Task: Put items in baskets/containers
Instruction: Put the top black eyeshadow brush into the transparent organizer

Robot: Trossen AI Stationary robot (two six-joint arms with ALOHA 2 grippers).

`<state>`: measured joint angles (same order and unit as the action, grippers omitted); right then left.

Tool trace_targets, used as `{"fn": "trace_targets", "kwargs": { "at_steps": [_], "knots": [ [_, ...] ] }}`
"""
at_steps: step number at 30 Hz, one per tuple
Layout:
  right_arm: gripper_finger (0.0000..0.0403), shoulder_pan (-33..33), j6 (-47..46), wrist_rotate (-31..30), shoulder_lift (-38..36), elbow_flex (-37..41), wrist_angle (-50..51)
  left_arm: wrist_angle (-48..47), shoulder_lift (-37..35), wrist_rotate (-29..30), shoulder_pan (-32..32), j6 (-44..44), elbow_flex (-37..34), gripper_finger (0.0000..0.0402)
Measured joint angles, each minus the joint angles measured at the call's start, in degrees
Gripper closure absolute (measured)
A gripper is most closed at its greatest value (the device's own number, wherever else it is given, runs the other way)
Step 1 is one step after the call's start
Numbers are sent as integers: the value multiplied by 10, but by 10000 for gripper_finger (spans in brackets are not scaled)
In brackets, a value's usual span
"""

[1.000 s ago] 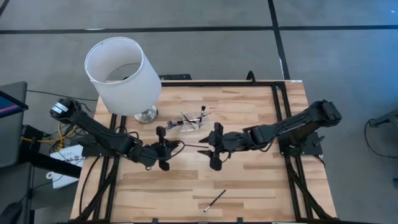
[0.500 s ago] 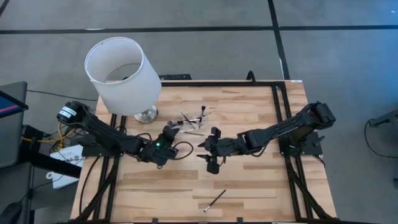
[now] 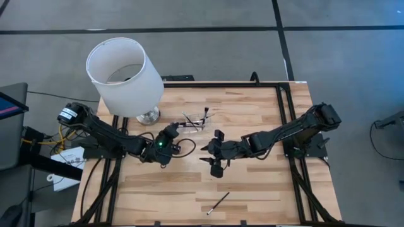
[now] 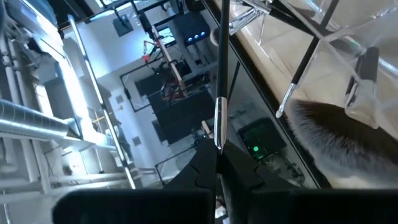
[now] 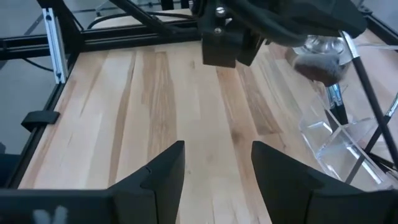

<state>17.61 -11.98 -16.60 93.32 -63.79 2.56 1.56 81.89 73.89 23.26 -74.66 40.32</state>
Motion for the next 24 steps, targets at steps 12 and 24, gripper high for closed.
{"fn": "trace_targets", "kwargs": {
  "at_steps": [12,24],
  "knots": [
    [226,0,0,0,0,0,0,0,0,-9,-27,-1,-2,394],
    [230,0,4,0,0,0,-5,-2,0,-36,-67,-36,-59,393]
  ]
}}
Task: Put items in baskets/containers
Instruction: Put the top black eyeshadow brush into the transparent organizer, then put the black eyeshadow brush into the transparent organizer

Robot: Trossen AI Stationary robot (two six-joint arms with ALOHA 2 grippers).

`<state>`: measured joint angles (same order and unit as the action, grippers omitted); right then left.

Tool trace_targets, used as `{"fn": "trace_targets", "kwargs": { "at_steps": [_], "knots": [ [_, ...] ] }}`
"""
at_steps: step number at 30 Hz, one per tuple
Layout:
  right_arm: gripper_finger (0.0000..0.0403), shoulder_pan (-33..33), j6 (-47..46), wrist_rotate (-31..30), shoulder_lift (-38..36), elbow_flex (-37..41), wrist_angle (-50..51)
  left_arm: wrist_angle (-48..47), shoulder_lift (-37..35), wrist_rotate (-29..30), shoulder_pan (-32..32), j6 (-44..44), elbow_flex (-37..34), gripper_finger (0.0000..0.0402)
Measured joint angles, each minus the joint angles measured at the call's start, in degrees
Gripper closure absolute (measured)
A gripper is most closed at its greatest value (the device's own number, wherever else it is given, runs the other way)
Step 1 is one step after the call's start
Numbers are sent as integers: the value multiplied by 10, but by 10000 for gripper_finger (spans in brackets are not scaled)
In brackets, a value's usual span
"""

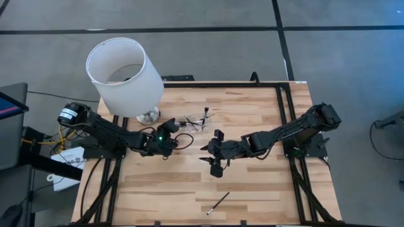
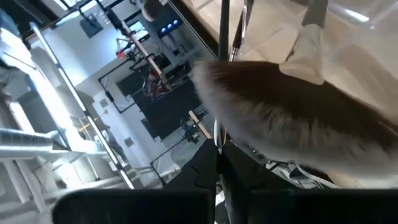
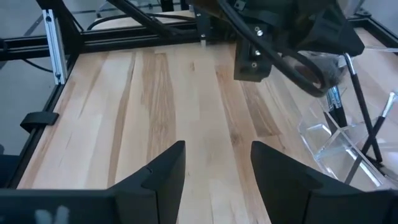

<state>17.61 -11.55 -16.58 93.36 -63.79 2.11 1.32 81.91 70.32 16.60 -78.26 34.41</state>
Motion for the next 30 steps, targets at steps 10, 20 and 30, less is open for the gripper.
{"fn": "trace_targets", "kwargs": {
  "at_steps": [10,20,30],
  "knots": [
    [230,0,0,0,0,0,0,3,0,-54,0,-96,-4,388],
    [230,0,1,0,0,0,0,12,0,-94,-10,-105,-4,346],
    [230,0,1,0,0,0,0,168,0,-91,-10,-101,-4,328]
  ]
}}
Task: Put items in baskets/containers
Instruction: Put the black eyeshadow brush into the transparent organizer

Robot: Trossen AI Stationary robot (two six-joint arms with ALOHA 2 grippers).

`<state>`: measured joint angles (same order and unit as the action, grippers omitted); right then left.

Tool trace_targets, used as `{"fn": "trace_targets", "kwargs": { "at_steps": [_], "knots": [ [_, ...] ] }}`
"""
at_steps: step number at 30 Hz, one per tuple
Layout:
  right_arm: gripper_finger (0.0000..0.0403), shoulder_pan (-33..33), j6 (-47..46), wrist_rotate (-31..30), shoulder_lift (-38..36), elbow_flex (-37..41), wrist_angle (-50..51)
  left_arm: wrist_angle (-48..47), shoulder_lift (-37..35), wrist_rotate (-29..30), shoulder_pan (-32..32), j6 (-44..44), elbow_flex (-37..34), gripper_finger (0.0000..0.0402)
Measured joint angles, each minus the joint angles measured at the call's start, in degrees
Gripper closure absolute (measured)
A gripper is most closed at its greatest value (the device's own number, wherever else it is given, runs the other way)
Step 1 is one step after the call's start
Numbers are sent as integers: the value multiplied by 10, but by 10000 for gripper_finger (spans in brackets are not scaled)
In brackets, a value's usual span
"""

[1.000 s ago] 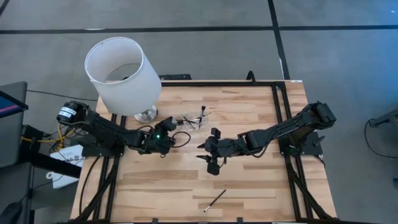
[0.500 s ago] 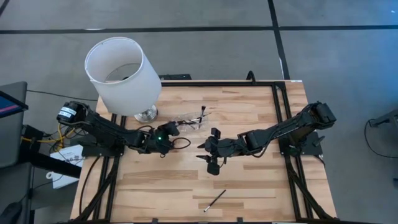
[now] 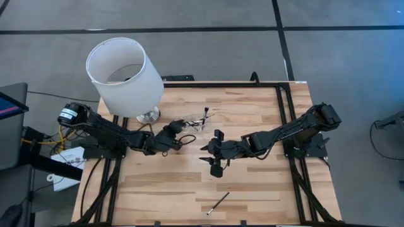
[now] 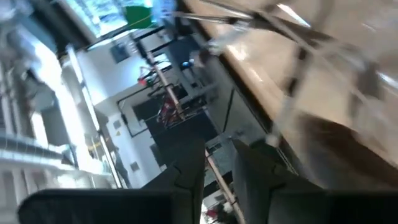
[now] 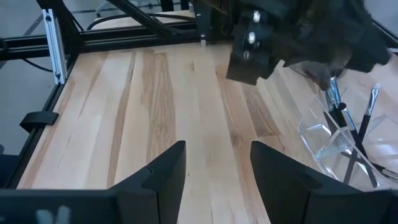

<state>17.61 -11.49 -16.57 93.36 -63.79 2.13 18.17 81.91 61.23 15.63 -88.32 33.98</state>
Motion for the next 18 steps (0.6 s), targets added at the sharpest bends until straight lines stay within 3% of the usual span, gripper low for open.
{"fn": "trace_targets", "kwargs": {
  "at_steps": [6,11,13,18],
  "knots": [
    [230,11,1,0,-1,0,3,90,-8,7,19,102,0,327],
    [230,43,40,23,-12,0,10,90,-43,-24,61,310,0,327],
    [230,59,45,29,-17,0,3,89,-63,-99,81,420,0,327],
    [230,99,46,30,-5,0,2,88,-101,-394,102,624,0,327]
  ]
}}
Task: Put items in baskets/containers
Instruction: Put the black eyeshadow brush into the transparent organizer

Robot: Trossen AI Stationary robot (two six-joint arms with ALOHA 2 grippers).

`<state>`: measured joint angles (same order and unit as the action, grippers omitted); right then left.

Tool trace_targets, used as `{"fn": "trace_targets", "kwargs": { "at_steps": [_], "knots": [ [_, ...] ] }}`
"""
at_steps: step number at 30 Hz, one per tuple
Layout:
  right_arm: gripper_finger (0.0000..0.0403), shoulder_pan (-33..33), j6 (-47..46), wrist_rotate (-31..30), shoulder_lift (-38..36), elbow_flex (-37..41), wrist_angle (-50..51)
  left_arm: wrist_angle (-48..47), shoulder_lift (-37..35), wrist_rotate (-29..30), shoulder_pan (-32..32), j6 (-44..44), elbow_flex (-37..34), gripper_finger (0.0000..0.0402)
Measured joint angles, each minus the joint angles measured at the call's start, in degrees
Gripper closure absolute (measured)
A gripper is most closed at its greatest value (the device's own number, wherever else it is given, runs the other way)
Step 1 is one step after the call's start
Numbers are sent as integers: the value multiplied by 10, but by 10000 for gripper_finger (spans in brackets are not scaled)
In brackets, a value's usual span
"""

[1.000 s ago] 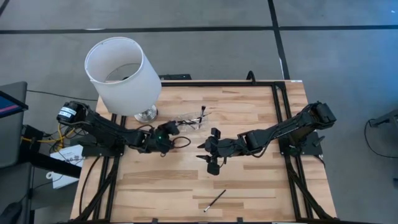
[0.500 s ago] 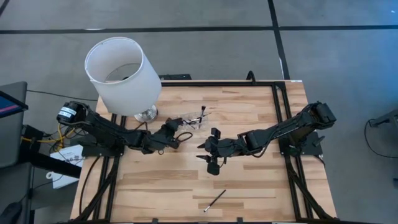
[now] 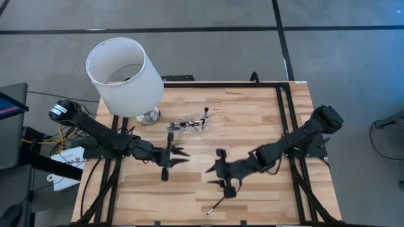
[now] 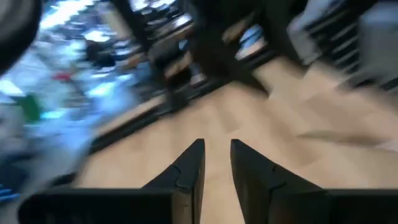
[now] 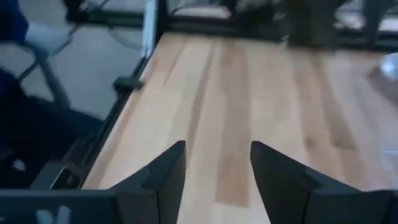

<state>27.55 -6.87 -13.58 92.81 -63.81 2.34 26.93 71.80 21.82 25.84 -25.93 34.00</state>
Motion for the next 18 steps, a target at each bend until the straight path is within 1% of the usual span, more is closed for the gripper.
{"fn": "trace_targets", "kwargs": {
  "at_steps": [1,2,6,12,16,18],
  "knots": [
    [230,6,2,1,8,0,2,-1,-2,-26,2,29,0,327],
    [230,14,5,2,16,1,6,-2,-3,-38,4,58,0,327],
    [230,47,9,3,71,0,-26,-3,16,-42,20,138,-1,326],
    [230,95,7,5,180,1,-108,5,65,-37,49,197,-2,306],
    [230,98,9,1,231,1,-158,36,75,-22,57,233,-1,279],
    [230,94,9,-3,248,1,-160,49,75,-20,63,237,-1,269]
  ]
}}
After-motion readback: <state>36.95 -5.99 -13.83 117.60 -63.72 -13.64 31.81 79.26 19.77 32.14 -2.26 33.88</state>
